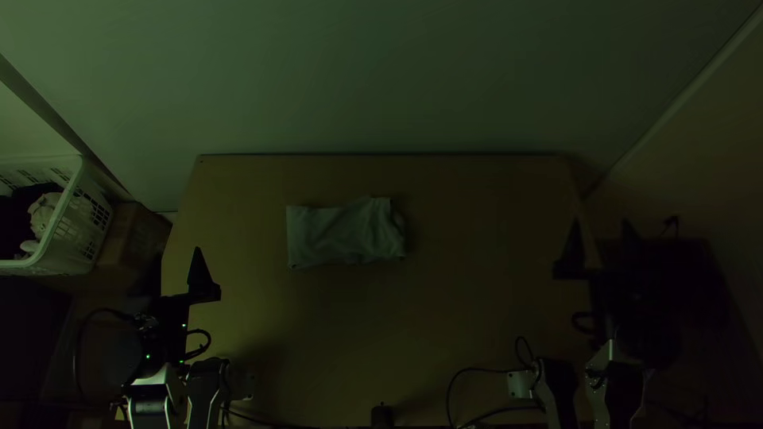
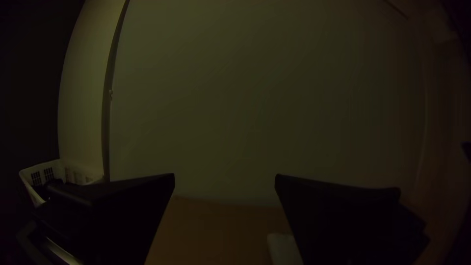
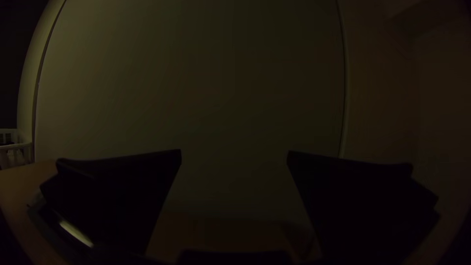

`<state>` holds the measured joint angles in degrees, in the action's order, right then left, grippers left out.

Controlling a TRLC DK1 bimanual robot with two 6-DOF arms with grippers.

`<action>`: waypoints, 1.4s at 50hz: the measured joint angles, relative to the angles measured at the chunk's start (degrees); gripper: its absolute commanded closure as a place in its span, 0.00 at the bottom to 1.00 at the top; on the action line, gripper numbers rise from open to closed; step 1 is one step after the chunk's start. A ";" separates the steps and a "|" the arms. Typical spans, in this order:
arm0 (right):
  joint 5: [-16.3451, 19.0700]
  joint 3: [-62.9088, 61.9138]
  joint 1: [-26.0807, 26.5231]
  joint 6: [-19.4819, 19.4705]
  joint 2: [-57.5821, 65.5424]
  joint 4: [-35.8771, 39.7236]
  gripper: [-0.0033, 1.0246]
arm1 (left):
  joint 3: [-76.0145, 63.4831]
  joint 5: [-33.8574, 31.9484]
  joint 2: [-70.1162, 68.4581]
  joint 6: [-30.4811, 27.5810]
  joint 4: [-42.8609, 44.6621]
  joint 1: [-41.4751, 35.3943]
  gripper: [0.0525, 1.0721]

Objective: Fold the t-shirt

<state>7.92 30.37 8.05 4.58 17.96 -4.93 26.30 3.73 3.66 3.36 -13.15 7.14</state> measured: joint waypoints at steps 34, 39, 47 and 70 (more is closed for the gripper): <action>-3.91 -29.18 1.46 0.22 -17.92 -3.13 0.04 | -23.41 -1.18 -3.37 0.04 14.23 2.45 0.04; -4.35 -29.20 2.89 0.17 -17.92 2.99 0.04 | -23.47 -1.40 -3.48 0.04 14.21 2.47 0.04; -5.11 -29.20 3.28 0.17 -17.92 4.02 0.04 | -23.52 -2.21 -3.45 0.02 14.16 2.64 0.04; -5.14 -29.20 3.28 0.17 -17.92 4.02 0.04 | -23.52 -2.23 -3.48 0.02 14.16 2.73 0.04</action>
<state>2.79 1.17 11.33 4.75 0.03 -0.91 2.79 1.50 0.19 3.38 1.02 9.87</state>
